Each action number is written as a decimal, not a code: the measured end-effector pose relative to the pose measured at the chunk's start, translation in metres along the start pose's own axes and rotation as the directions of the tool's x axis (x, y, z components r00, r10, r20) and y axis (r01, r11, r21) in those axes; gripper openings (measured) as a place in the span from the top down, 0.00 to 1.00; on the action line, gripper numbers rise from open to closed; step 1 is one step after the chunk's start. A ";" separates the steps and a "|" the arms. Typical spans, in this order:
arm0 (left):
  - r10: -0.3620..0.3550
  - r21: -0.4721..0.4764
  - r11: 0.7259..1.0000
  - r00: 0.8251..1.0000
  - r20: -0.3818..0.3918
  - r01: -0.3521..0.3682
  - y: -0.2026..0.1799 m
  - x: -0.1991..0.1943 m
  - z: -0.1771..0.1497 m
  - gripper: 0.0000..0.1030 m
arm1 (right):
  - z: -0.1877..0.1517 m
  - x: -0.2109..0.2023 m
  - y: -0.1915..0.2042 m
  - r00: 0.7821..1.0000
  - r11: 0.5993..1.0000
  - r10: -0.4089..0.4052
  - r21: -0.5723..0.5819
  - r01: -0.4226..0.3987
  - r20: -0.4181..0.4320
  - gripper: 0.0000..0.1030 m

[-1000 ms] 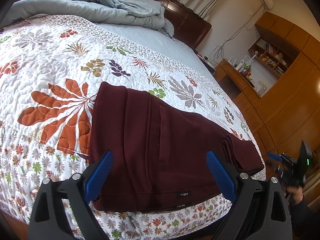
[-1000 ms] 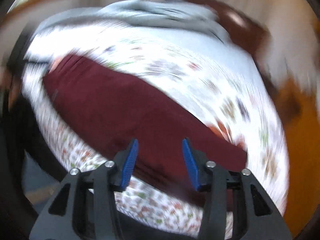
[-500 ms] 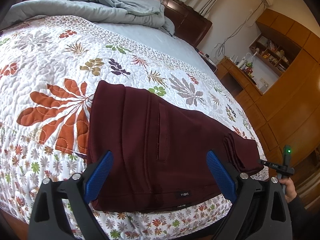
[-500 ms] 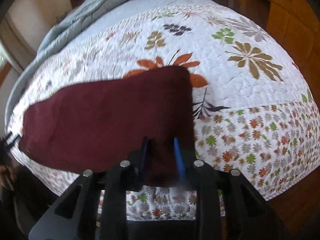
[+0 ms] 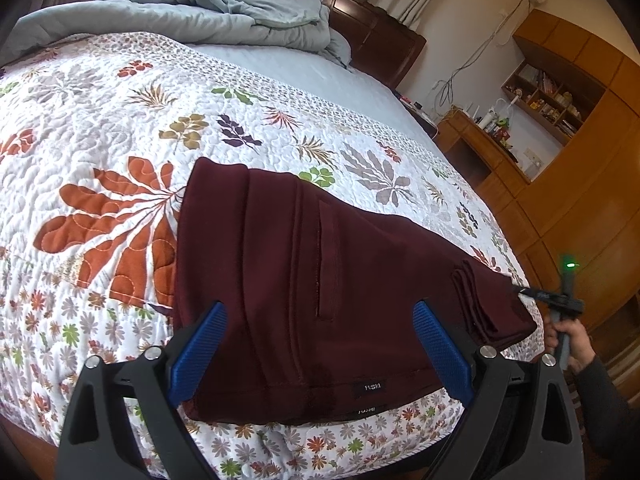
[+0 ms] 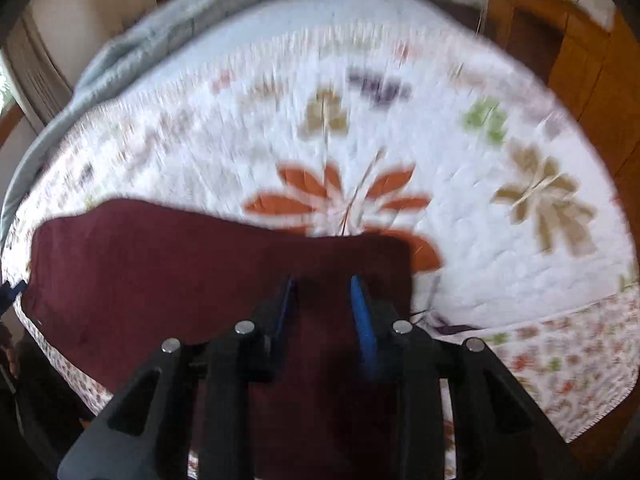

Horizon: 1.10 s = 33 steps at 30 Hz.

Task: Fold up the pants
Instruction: 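Move the right gripper to the folded end of the maroon pants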

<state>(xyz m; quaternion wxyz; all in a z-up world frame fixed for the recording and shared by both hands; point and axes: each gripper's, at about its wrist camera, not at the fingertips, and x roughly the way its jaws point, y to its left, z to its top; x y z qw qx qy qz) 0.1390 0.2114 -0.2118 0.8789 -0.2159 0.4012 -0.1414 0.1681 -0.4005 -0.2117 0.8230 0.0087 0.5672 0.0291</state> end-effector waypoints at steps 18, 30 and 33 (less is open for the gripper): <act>0.142 -0.021 0.990 0.990 0.009 -0.141 -0.008 -0.013 -0.003 0.08 | -0.059 -0.040 0.158 0.999 0.944 -0.013 -0.331 0.002 -0.031 0.71; 0.192 -0.319 0.926 0.979 -0.064 -0.203 -0.055 -0.061 -0.040 0.08 | 0.028 -0.064 0.377 0.871 0.603 0.336 -0.628 -0.491 -0.358 0.30; 0.205 -0.335 0.916 0.975 -0.084 -0.221 -0.053 -0.060 -0.044 0.08 | 0.049 -0.043 0.429 0.869 0.522 0.272 -0.696 -0.494 -0.413 0.26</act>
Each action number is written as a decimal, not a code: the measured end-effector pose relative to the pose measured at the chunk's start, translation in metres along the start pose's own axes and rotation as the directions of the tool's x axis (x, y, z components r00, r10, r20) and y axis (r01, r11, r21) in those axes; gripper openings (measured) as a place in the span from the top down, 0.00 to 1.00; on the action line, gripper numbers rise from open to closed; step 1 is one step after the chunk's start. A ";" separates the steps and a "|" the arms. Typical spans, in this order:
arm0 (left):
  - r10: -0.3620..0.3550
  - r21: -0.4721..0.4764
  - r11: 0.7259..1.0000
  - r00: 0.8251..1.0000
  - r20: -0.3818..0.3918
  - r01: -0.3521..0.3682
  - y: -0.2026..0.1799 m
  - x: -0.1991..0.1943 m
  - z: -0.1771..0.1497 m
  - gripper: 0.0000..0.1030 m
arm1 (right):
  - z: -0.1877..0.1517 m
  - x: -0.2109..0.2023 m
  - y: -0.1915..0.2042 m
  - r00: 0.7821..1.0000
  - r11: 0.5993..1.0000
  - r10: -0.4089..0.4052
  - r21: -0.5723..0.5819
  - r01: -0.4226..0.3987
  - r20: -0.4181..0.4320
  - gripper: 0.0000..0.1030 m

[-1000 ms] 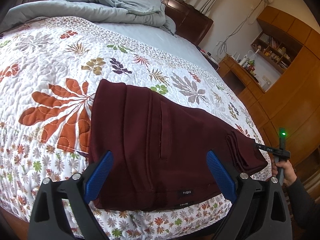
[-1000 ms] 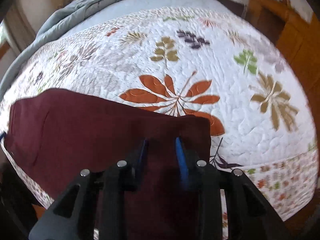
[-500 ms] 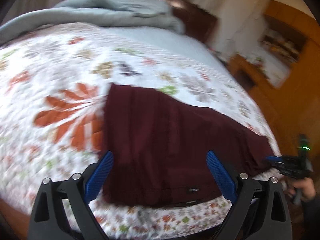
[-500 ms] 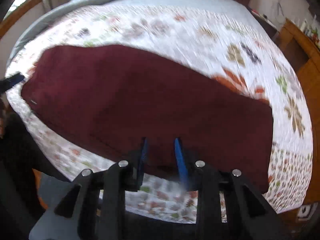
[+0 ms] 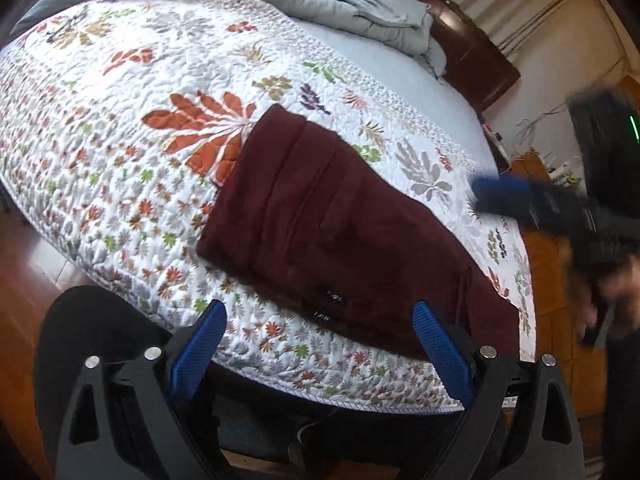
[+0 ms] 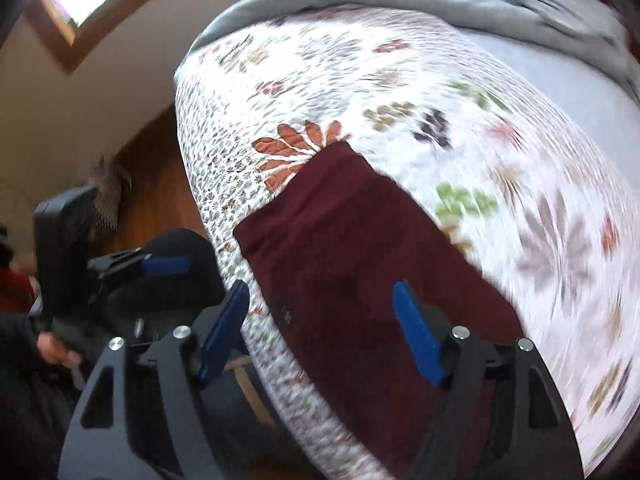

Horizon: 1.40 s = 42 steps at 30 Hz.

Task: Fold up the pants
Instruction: 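Move the right gripper to the folded end of the maroon pants, then grasp the folded end of the pants with both grippers and lift it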

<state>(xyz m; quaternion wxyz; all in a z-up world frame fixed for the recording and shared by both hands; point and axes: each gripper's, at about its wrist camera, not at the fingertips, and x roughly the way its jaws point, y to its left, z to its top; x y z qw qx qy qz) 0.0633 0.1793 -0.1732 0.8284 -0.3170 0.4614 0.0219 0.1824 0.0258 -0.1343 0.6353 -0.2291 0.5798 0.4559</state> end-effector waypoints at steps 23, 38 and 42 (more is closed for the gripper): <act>-0.234 -0.453 0.877 0.965 -0.116 0.158 0.087 0.073 -0.003 0.08 | 0.107 0.135 -0.036 0.924 0.970 0.027 -0.214 -0.117 -0.382 0.16; -0.367 -0.647 0.689 0.927 0.077 0.326 0.119 0.100 0.016 0.09 | 0.116 0.147 -0.054 0.909 0.961 0.161 -0.149 -0.233 -0.385 0.15; -0.316 -0.623 0.729 0.947 0.062 0.284 0.113 0.101 0.016 0.24 | 0.120 0.159 -0.050 0.887 0.951 0.206 -0.129 -0.281 -0.413 0.14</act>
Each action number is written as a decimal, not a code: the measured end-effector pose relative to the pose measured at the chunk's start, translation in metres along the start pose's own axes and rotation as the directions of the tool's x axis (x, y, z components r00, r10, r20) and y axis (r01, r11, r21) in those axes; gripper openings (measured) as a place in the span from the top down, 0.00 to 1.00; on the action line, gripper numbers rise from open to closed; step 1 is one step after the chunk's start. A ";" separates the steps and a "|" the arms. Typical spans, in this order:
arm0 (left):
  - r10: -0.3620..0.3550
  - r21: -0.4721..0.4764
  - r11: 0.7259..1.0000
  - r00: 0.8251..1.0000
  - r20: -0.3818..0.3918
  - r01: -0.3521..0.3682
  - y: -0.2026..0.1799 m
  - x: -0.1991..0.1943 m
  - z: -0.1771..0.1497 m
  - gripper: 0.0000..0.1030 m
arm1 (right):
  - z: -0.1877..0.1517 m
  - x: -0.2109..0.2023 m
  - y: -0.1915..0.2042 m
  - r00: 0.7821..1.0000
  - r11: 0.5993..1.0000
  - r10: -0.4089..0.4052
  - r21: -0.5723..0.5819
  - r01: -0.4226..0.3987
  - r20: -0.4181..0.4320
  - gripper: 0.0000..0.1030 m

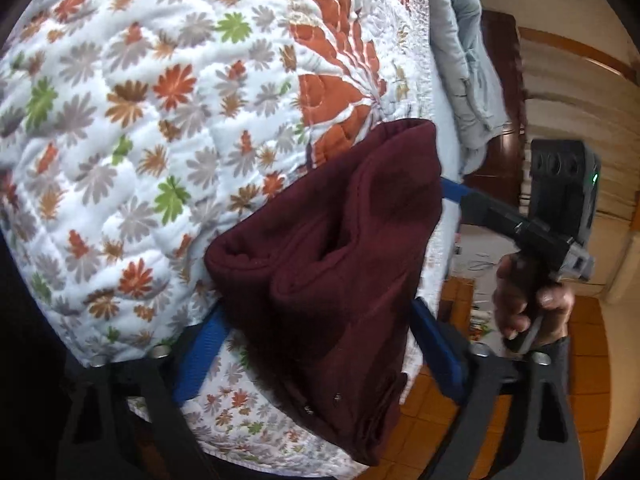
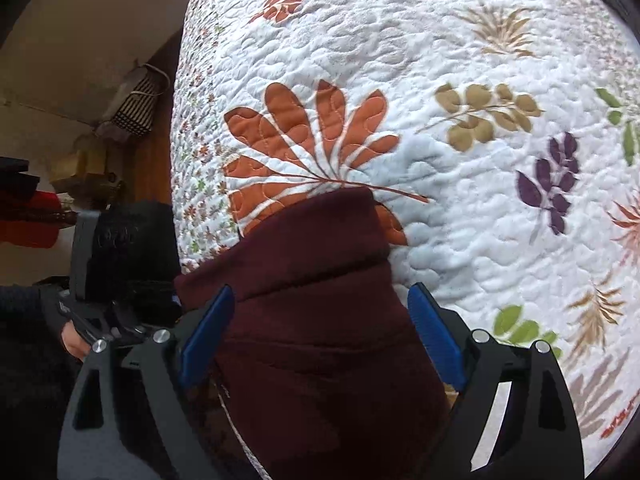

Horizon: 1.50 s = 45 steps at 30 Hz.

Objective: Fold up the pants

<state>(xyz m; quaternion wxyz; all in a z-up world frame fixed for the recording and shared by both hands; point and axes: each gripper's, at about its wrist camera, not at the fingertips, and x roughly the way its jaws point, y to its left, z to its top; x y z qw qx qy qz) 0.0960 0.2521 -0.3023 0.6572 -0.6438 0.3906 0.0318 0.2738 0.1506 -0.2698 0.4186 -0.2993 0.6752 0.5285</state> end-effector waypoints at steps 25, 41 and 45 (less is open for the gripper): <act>0.024 0.300 0.953 0.995 0.099 -0.053 -0.054 -0.052 -0.048 0.68 | -0.019 -0.052 0.040 0.985 0.985 -0.166 -0.038 0.168 0.051 0.80; -0.067 0.599 0.801 0.995 0.081 0.005 -0.182 -0.060 -0.114 0.69 | -0.126 -0.163 0.071 0.921 0.947 -0.320 0.072 0.312 0.223 0.82; -0.078 0.659 0.752 0.995 0.062 0.018 -0.210 -0.058 -0.139 0.69 | -0.157 -0.184 0.074 0.901 0.938 -0.347 0.112 0.329 0.259 0.83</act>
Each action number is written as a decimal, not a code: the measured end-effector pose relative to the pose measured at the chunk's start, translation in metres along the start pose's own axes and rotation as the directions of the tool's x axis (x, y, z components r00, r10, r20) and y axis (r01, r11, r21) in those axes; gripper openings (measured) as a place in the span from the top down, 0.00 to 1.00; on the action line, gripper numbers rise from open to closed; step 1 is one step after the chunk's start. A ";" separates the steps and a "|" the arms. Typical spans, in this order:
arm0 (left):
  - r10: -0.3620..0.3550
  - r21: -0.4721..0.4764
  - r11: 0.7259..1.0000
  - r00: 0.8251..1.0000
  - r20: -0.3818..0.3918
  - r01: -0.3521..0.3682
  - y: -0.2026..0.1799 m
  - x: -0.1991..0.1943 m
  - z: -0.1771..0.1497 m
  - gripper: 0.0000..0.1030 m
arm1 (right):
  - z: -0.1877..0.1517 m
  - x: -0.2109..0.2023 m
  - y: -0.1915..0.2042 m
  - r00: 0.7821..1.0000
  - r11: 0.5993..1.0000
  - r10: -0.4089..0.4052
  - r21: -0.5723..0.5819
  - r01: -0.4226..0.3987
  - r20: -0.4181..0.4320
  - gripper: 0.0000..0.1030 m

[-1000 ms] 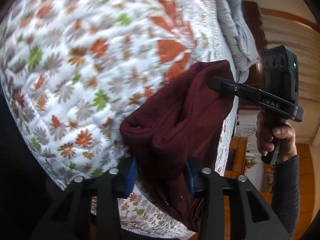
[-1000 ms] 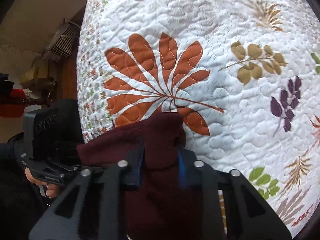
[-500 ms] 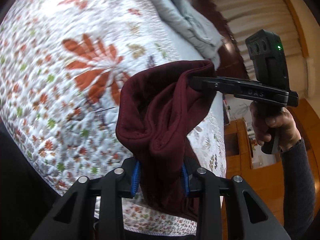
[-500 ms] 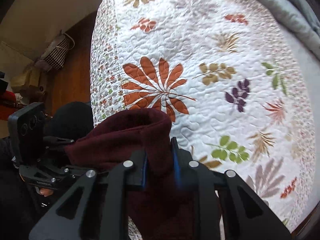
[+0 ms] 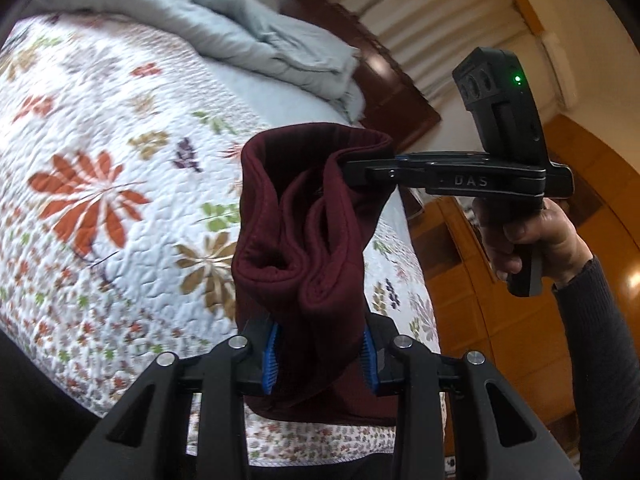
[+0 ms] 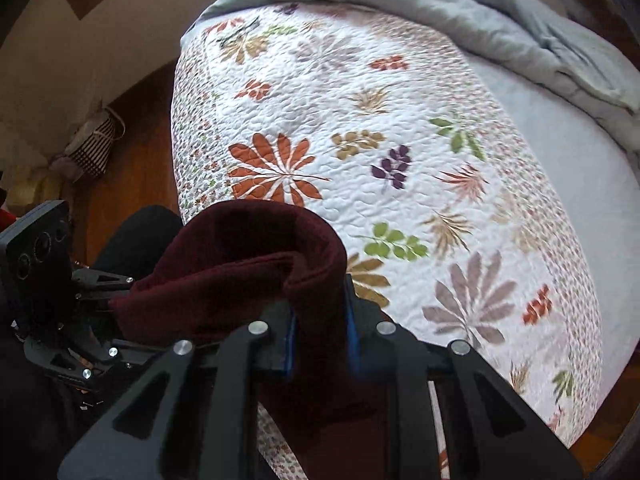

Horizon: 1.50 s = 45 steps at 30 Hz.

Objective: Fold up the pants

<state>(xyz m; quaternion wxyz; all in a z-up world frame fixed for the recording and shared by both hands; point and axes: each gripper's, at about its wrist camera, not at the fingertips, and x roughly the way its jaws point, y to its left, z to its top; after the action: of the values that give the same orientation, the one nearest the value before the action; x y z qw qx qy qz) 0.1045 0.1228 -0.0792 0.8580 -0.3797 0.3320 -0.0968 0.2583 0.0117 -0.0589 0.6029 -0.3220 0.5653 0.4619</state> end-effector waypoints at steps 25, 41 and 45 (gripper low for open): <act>-0.059 0.210 0.975 0.996 -0.074 0.073 -0.103 0.013 -0.035 0.69 | -0.115 -0.083 -0.029 0.989 0.989 -0.105 0.118 0.092 0.107 0.85; -0.086 0.298 0.946 0.986 -0.143 0.126 -0.146 0.036 -0.054 0.69 | -0.173 -0.103 -0.047 0.980 0.973 -0.146 0.199 0.117 0.138 0.86; -0.085 0.323 0.937 0.984 -0.160 0.133 -0.156 0.045 -0.062 0.69 | -0.191 -0.105 -0.052 0.977 0.968 -0.158 0.216 0.125 0.141 0.86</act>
<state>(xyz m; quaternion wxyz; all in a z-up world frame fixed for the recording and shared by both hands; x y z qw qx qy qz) 0.1120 -0.0405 -0.0200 0.8770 -0.2394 0.3501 -0.2259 0.2398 -0.2011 0.0075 0.7073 -0.2600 0.5362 0.3804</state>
